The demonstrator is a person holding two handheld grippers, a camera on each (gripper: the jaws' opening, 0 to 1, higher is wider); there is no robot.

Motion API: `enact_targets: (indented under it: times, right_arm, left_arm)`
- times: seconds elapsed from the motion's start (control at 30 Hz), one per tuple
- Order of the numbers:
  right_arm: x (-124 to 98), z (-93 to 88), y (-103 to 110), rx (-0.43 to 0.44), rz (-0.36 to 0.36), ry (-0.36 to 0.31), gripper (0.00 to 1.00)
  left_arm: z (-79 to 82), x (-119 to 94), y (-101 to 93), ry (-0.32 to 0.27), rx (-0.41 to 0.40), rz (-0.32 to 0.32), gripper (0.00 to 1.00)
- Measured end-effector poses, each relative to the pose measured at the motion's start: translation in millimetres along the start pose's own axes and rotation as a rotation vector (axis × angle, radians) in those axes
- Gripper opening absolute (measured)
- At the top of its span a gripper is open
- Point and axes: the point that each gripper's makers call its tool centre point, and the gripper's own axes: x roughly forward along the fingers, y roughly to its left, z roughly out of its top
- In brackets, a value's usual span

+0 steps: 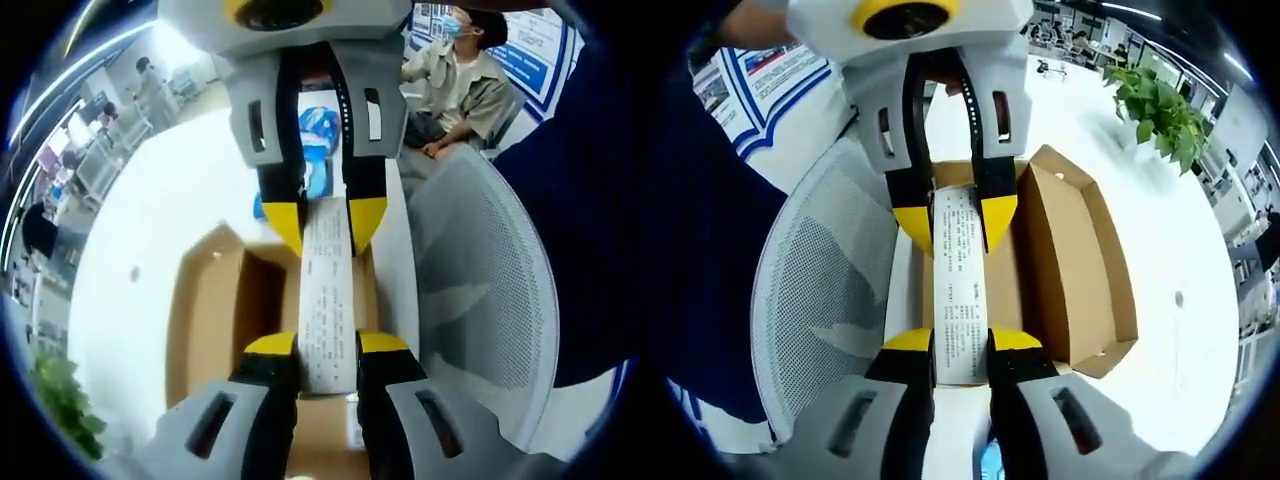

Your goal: Operate the shoe box by opening the lid, removing the specified soft item, and placing it in the target area until the item is outside and the box remains undamaged.

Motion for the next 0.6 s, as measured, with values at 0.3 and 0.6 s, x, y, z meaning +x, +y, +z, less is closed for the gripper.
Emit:
enact_targets:
  times: [0.3, 0.6]
  right_arm:
    - [-18, -20.8, 0, 0.009, -0.012, 0.015, 0.17]
    - [-35, -49.6, -3, 0.043, -0.028, 0.016, 0.17]
  left_arm:
    - [24.9, 9, 0.3, -0.005, 0.026, -0.016, 0.19]
    - [54.2, 26, 2.4, -0.013, 0.058, -0.033, 0.19]
